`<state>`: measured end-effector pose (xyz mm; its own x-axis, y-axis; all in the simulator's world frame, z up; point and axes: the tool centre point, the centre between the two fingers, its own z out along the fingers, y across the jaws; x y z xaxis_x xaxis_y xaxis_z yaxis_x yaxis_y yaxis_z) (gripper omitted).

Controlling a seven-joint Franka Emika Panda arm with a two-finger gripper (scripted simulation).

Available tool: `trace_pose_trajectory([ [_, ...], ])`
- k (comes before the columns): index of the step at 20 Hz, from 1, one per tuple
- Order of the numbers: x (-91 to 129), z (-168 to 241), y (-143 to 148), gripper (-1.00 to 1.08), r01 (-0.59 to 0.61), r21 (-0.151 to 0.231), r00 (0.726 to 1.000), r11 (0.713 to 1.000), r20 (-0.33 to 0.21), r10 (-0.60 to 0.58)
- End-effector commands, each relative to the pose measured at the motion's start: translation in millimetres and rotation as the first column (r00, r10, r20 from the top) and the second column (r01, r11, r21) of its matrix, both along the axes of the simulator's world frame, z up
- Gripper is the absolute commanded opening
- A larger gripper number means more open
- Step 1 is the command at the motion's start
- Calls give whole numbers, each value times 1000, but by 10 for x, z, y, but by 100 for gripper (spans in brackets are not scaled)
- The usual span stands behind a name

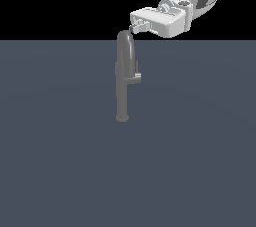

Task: Turn on the faucet by rotating a designated handle.

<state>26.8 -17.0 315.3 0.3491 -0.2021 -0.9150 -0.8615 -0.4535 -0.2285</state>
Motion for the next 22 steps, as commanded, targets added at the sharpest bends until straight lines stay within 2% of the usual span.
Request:
trace_pose_trajectory([
  [1,88,-172,-32,-100,54,47,997,997,-59,-51],
  [6,214,-517,-74,-100,161,122,975,979,-175,-138],
  [12,289,-847,-87,-100,263,177,937,948,-283,-207],
  [17,311,-1012,-81,-100,313,199,912,929,-336,-236],
  [22,315,-1061,-76,-100,327,205,904,922,-351,-243],
])
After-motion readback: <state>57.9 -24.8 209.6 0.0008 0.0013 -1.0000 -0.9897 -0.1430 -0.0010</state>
